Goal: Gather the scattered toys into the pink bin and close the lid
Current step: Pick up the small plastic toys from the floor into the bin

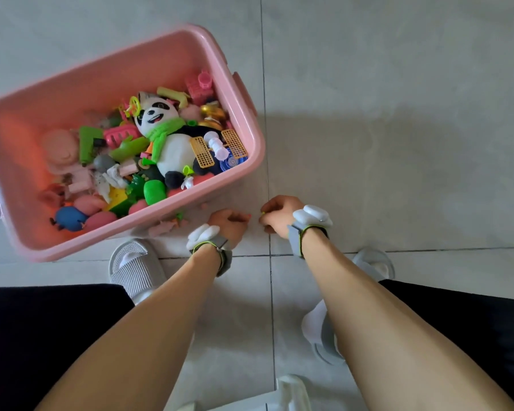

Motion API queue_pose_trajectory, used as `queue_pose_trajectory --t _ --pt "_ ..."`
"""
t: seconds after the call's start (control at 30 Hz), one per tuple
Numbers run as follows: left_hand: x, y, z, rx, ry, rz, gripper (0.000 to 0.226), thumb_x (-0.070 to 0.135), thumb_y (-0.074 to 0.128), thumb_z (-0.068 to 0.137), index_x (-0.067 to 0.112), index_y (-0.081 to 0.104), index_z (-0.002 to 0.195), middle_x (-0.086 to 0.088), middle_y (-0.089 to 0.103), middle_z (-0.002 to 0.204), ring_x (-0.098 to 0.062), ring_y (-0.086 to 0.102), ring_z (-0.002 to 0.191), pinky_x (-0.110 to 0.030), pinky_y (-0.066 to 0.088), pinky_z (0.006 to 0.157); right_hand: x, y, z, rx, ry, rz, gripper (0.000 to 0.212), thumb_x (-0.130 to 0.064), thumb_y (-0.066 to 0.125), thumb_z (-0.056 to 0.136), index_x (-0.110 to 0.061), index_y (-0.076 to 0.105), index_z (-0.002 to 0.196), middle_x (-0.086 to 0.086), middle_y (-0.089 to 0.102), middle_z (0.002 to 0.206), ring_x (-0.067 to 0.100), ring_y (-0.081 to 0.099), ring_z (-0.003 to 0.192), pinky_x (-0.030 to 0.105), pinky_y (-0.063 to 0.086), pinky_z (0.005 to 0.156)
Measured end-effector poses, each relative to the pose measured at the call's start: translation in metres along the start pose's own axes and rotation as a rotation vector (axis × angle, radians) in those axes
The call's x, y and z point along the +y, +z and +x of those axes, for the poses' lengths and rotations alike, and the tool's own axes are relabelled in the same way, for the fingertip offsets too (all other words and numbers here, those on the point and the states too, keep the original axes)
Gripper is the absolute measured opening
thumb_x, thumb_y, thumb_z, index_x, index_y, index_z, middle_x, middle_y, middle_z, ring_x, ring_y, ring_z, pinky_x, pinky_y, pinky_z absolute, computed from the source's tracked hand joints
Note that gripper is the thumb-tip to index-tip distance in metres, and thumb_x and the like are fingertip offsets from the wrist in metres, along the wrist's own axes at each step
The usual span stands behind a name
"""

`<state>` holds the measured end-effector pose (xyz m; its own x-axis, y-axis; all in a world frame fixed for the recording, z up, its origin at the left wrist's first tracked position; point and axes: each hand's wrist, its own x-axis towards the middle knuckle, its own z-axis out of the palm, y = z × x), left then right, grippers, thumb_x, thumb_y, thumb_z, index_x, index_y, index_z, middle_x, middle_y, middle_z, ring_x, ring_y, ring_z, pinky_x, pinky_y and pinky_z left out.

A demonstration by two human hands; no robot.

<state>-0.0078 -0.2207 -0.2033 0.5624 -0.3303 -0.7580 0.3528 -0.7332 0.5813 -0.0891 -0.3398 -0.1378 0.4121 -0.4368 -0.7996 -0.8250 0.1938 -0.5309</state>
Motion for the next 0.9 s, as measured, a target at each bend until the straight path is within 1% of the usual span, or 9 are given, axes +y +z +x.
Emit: queue_pose_trajectory --t 0.07,0.2,0.37,0.5,0.57,0.73,0.8,0.87,0.9 --pt "0.012 -0.007 -0.017 -0.011 0.029 -0.004 0.020 0.006 0.067 0.083 0.024 0.067 0.074 -0.003 0.065 0.074 -0.024 0.056 0.068 -0.034 0.051 0.071 -0.007 -0.003 -0.011 0.002 -0.029 0.041 0.017 0.001 0.061 0.081 -0.011 0.063 0.093 0.004 0.059 0.076 0.021 0.061 0.066 0.035 0.058 0.080" --pt "0.028 -0.029 -0.054 0.001 0.052 -0.058 0.014 -0.002 0.062 0.086 0.009 0.070 0.091 -0.002 0.062 0.069 -0.018 0.053 0.061 -0.028 0.048 0.062 -0.023 0.000 -0.040 0.031 -0.133 -0.007 0.017 0.001 0.062 0.077 -0.009 0.064 0.091 0.003 0.059 0.072 0.020 0.062 0.064 0.038 0.059 0.080" --pt "0.041 -0.063 -0.107 0.106 0.133 -0.229 0.015 -0.003 0.062 0.083 0.006 0.072 0.089 -0.005 0.064 0.069 -0.019 0.056 0.062 -0.028 0.052 0.060 -0.051 0.008 -0.075 0.069 -0.294 -0.013 0.013 -0.003 0.068 0.077 -0.014 0.065 0.084 -0.001 0.064 0.076 0.015 0.065 0.061 0.034 0.060 0.078" --pt "0.047 -0.088 -0.136 0.183 0.168 -0.378 0.019 -0.003 0.065 0.082 0.014 0.070 0.076 -0.007 0.065 0.070 -0.018 0.057 0.061 -0.025 0.053 0.057 -0.073 0.025 -0.100 0.072 -0.409 0.019 0.014 -0.004 0.070 0.073 -0.011 0.067 0.085 -0.002 0.065 0.075 0.012 0.066 0.060 0.033 0.061 0.073" --pt "0.047 -0.101 -0.145 0.229 0.183 -0.469 0.016 -0.001 0.067 0.082 0.014 0.070 0.077 -0.008 0.065 0.071 -0.018 0.057 0.060 -0.026 0.052 0.058 -0.081 0.036 -0.112 0.060 -0.441 0.034 0.015 0.002 0.068 0.076 -0.006 0.065 0.088 0.000 0.062 0.074 0.015 0.062 0.064 0.028 0.060 0.068" --pt "0.036 -0.136 -0.153 0.377 0.131 -0.636 0.006 0.007 0.071 0.083 0.013 0.073 0.084 -0.011 0.069 0.077 -0.024 0.063 0.068 -0.041 0.060 0.073 -0.097 0.065 -0.123 0.019 -0.471 -0.046 0.016 0.000 0.068 0.076 -0.006 0.066 0.091 -0.002 0.060 0.076 0.019 0.060 0.073 0.044 0.058 0.081" --pt "0.031 -0.153 -0.156 0.455 0.107 -0.707 0.005 0.006 0.070 0.083 0.008 0.072 0.087 -0.013 0.068 0.074 -0.025 0.063 0.064 -0.036 0.060 0.059 -0.108 0.084 -0.125 -0.003 -0.484 -0.108 0.014 -0.008 0.070 0.075 -0.015 0.064 0.086 -0.005 0.061 0.077 0.018 0.062 0.073 0.042 0.058 0.082" --pt "0.030 -0.160 -0.157 0.482 0.096 -0.790 0.004 0.002 0.068 0.085 0.005 0.069 0.087 -0.012 0.064 0.069 -0.021 0.060 0.056 -0.024 0.052 0.041 -0.115 0.098 -0.123 0.001 -0.514 -0.146 0.014 -0.014 0.072 0.072 -0.024 0.063 0.078 -0.007 0.063 0.079 0.019 0.065 0.075 0.042 0.058 0.081" --pt "0.029 -0.167 -0.157 0.494 0.094 -0.829 0.004 0.002 0.067 0.086 0.005 0.068 0.088 -0.012 0.064 0.069 -0.020 0.060 0.056 -0.021 0.049 0.038 -0.121 0.109 -0.122 -0.003 -0.542 -0.168 0.014 -0.017 0.072 0.071 -0.025 0.062 0.077 -0.009 0.063 0.079 0.018 0.064 0.077 0.040 0.058 0.081"
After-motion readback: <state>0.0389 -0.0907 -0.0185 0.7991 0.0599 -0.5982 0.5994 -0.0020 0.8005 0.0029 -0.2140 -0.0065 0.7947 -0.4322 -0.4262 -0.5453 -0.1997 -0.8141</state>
